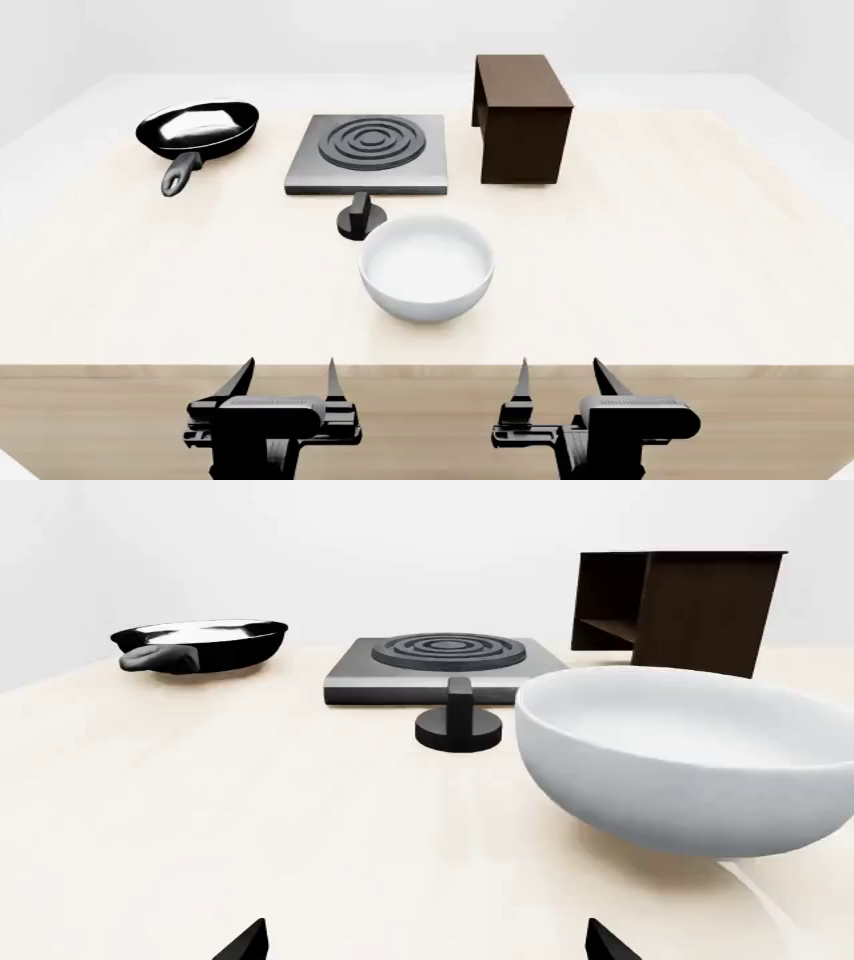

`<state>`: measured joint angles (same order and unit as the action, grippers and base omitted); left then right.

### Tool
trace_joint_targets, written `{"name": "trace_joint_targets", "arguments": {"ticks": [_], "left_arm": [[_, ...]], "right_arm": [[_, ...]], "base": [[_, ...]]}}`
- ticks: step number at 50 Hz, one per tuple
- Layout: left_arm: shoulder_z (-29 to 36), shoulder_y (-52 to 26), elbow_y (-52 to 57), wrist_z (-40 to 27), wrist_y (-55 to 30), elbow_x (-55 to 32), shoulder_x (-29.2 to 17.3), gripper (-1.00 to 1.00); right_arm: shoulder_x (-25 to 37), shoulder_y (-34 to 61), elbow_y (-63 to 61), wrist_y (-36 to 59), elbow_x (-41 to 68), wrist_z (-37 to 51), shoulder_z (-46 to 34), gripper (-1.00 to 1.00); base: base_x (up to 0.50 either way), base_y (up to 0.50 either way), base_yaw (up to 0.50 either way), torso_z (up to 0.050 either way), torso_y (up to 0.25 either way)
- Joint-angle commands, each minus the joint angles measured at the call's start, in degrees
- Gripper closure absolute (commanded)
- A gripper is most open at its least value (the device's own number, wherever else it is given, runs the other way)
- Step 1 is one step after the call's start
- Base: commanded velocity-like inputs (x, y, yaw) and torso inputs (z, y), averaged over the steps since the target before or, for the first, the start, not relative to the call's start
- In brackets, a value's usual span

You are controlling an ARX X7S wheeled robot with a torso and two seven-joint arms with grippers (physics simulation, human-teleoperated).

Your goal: Turn on the stove.

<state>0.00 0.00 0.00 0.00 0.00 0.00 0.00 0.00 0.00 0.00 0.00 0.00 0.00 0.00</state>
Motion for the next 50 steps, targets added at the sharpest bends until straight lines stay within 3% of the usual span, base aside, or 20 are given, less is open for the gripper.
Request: {"name": "trace_joint_targets", "arguments": {"ticks": [1,32,34,35,50], "left_arm": [[1.02,-0.04,-0.03,-1.02,0.01,-0.89,-0.89,-1.00],[5.33,-0.71,-0.18,-6.09,-1.29,-3.10,-4.39,-1.00],[5.33,-0.71,-0.18,-6.09,-1.29,-3.10,-4.39,-1.00],[1.16,-0.58,-0.16,-2.59,-1.74,0.62,-0.94,-1.00],[3.85,-0.81,-0.02,-5.81,-2.57,-1.02,-3.06,-1.00]], "right_arm": [[1.33,-0.29,-0.92,0.60,1.33,1.49,-1.57,-1.00],[4.29,0.23,-1.16,1.92,5.67,5.76,-4.65,-1.00],[4.29,0.23,-1.16,1.92,5.67,5.76,-4.65,-1.00],[1.07,0.12,-1.30,2.52,2.53,1.99,-0.89,-1.00],[3.16,0.46,-1.37,3.18,5.11,4.48,-2.90,-1.00]], "base": [[0.00,0.00,0.00,0.000,0.000],[0.00,0.00,0.00,0.000,0.000],[0.00,0.00,0.00,0.000,0.000],[0.00,0.00,0.00,0.000,0.000],[0.00,0.00,0.00,0.000,0.000]]}}
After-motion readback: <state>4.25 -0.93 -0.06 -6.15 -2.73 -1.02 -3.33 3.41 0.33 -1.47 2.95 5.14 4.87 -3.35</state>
